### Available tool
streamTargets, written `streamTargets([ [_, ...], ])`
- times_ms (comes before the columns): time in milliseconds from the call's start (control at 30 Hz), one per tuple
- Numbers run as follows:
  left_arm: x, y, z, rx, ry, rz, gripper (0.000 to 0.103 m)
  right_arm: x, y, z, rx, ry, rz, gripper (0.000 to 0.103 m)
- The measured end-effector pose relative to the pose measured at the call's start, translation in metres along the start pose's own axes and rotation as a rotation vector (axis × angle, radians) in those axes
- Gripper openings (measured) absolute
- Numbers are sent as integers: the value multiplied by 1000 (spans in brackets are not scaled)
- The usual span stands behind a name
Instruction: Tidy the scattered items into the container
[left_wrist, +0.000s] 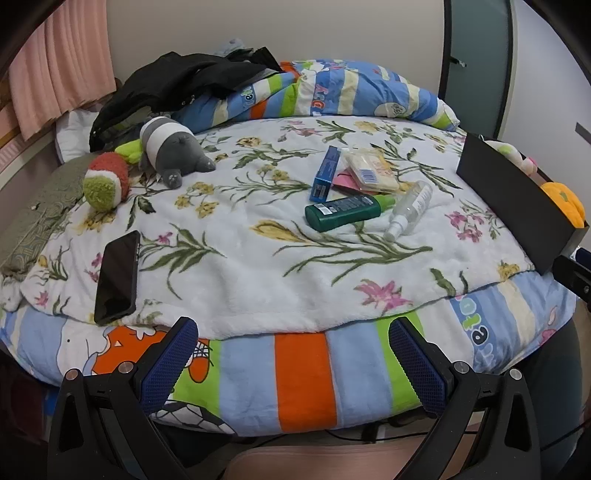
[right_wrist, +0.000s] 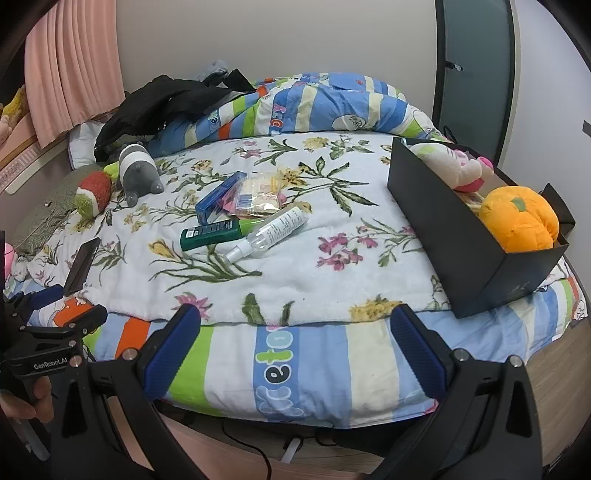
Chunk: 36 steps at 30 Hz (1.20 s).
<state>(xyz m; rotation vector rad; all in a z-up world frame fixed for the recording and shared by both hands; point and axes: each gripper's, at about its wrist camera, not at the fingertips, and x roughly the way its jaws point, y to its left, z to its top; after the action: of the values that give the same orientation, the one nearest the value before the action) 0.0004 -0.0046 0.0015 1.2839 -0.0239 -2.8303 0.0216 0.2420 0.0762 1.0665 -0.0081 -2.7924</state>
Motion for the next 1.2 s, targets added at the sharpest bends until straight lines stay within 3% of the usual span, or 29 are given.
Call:
streamTargets([
  [1200,-4,9,3,-20,-6,10,103,-1,-5,1,12,-9,1,103],
])
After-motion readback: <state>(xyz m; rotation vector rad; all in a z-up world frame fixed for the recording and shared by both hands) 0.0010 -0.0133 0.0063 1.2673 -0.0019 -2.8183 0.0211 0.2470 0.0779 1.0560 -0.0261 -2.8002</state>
